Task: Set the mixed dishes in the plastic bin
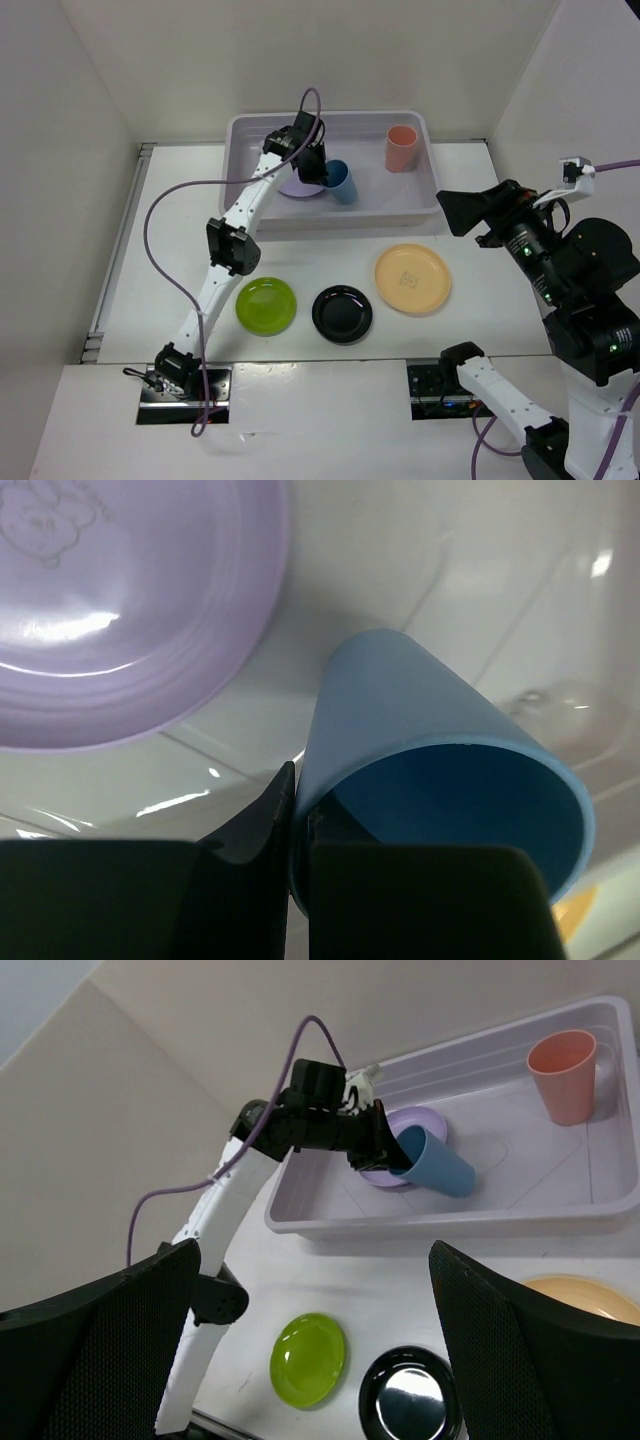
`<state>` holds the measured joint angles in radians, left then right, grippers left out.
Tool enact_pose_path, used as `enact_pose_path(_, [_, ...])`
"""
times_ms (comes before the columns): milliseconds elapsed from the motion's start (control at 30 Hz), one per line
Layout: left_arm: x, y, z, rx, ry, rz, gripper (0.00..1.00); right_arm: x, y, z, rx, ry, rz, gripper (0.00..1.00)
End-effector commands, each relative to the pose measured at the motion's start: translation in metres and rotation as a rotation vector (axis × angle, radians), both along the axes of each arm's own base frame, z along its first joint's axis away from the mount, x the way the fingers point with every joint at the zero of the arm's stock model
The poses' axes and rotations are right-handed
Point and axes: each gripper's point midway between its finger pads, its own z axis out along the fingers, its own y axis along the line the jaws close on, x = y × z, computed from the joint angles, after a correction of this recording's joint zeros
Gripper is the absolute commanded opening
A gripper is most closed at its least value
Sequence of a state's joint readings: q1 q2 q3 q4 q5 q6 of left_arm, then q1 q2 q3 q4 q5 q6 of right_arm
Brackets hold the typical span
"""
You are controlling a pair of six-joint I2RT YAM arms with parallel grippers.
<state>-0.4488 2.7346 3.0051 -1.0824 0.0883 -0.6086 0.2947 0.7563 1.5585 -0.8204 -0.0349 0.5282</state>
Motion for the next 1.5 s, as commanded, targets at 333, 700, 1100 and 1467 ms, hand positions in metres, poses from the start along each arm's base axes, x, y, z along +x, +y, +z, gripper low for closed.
enact_pose_path(333, [-0.013, 0.014, -0.031, 0.136, 0.046, -0.044, 0.25, 0.018, 0.012, -0.043, -0.015, 0.079, 0.032, 1.00])
enact_pose_path(700, [-0.015, 0.004, 0.001, 0.106, -0.023, -0.056, 0.64, 0.027, 0.016, -0.075, -0.036, 0.152, 0.041, 1.00])
enact_pose_path(1100, [-0.016, -0.005, 0.061, 0.039, -0.131, -0.058, 0.69, 0.031, 0.023, -0.089, -0.032, 0.183, 0.067, 1.00])
enact_pose_path(1467, [-0.015, -0.010, 0.102, -0.029, -0.204, -0.054, 0.71, 0.030, 0.026, -0.092, -0.024, 0.196, 0.084, 1.00])
